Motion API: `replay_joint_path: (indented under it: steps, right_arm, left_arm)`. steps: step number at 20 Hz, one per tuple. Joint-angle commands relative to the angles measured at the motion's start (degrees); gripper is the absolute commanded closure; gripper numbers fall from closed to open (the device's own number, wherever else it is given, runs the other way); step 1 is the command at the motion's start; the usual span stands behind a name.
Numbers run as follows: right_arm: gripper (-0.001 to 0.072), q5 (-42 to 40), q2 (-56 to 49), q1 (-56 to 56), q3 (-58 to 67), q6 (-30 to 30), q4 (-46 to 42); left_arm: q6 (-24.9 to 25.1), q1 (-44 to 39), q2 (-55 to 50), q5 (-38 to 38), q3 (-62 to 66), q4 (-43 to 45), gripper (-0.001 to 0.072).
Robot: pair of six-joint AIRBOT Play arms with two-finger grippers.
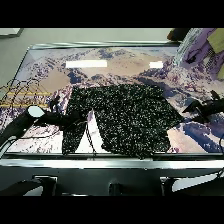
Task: Fold the clothes and pants, and hang the long-sleeved shirts on hangers.
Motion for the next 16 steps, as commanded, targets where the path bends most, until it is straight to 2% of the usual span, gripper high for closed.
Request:
replay_joint_path:
  steps: [1, 2, 3, 4, 5, 6, 13, 16]
  right_arm:
    - [0.0051, -1.51, -0.85, 0.79, -2.36, -0.46, 2.27]
    - [0.0053, -1.49, -1.25, 1.60, -3.06, 0.24, 2.25]
    - [0.0123, -1.31, -1.64, 2.67, -3.61, 0.15, 2.21]
    - [0.0308, -1.38, -1.79, 3.91, -4.09, -0.15, 2.16]
    - [0.0563, -1.38, -1.70, 4.87, -4.17, -0.20, 1.64]
    - [0.0681, -1.38, -1.22, 5.49, -4.17, -0.22, 0.68]
    - [0.0682, 1.36, 2.58, 5.70, -4.20, 3.30, -3.19]
    - [0.0682, 3.43, 2.73, 5.70, -4.31, 3.45, -3.06]
  left_arm:
    - [-0.02, -0.57, 0.31, -0.50, -0.33, -0.26, -0.0013]
    - [-0.02, -1.14, 0.24, -0.02, -0.74, -0.83, -0.0013]
    - [-0.02, -1.70, 0.24, 0.83, -1.36, -1.77, -0.0013]
    - [-0.02, -2.51, 0.22, 1.86, -2.21, -3.19, -0.0013]
    - [0.00, -3.45, 0.17, 2.80, -3.13, -4.61, -0.0013]
    - [-0.02, -4.50, 0.00, 3.58, -4.15, -6.03, -0.0013]
    - [0.07, -14.75, -5.31, 9.57, -6.10, -13.70, -0.0013]
    - [3.78, -18.93, -9.25, 12.00, -6.03, -21.49, -0.0013]
